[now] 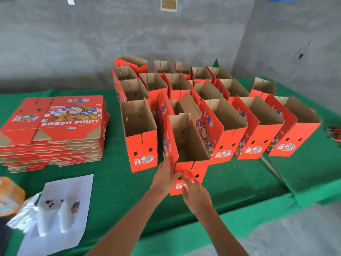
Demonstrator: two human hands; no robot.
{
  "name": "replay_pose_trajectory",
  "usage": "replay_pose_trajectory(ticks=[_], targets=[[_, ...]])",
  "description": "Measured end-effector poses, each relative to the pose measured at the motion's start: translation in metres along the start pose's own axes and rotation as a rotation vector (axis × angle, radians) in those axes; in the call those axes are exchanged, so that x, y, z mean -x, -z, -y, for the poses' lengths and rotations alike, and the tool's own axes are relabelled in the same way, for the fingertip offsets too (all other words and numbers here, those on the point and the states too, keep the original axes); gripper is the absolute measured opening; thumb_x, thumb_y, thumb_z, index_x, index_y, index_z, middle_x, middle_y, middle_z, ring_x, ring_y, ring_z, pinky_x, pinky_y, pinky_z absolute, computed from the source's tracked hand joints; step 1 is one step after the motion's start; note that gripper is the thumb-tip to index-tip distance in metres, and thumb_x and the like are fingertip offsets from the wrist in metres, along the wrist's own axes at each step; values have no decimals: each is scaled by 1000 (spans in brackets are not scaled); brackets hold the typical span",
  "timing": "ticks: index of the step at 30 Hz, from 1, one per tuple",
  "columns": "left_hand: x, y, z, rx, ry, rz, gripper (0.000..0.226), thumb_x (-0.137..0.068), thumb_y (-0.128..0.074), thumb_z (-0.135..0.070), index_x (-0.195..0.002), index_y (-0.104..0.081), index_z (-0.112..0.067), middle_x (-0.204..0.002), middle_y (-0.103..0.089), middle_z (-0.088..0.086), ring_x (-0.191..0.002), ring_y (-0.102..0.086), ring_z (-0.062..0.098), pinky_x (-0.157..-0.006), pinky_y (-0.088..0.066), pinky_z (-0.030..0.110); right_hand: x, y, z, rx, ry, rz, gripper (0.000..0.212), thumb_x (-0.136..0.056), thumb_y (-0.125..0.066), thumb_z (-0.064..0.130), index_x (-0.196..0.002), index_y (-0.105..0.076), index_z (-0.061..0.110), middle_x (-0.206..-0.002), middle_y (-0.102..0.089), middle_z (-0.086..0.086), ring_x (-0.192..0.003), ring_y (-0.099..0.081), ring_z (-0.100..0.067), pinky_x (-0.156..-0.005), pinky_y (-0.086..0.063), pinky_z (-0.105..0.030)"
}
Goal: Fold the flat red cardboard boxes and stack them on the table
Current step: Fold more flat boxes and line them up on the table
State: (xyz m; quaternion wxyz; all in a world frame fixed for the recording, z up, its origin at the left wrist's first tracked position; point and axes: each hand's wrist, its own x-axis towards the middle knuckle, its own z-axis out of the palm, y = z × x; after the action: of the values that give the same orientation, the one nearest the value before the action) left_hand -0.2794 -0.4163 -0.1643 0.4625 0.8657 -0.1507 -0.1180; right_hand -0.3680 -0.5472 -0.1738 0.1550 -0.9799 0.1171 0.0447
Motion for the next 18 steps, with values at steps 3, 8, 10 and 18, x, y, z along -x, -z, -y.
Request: replay_pose_trajectory(ticks=[3, 8, 10, 18], targets=[[15, 34, 13, 4, 44, -21, 59, -96, -67, -49, -148, -45, -32, -141, -56, -14, -116, -65, 10, -99, -55, 41, 1, 17, 39, -80, 65, -85, 35, -106, -44, 39, -138, -54, 27, -113, -72, -8, -103, -70, -31, -85, -57, -43], [40, 131, 52, 25, 88, -257, 26, -101, -61, -44, -121, -67, -30, -116, -73, -14, -93, -70, 0, -86, -59, 33, -27, 26, 144, -338, 280, -140, 36, -104, -55, 34, -136, -62, 20, -114, -74, -4, -101, -72, -22, -89, -56, -41], [47, 178, 72, 9, 124, -378, 20, -102, -61, -37, -118, -68, -27, -111, -75, -9, -92, -70, 3, -82, -59, 33, -43, 21, 192, -409, 340, -118, 37, -103, -57, 36, -136, -62, 20, -115, -74, -2, -99, -72, -16, -88, -56, -33], [14, 357, 172, -333, 195, -530, 44, -100, -66, -33, -142, -59, -20, -144, -57, 5, -134, -51, 27, -111, -46, 44, -141, -7, 348, -459, 406, -45, 42, -104, -60, 32, -143, -56, 17, -136, -63, -4, -120, -64, -19, -99, -55, -41]])
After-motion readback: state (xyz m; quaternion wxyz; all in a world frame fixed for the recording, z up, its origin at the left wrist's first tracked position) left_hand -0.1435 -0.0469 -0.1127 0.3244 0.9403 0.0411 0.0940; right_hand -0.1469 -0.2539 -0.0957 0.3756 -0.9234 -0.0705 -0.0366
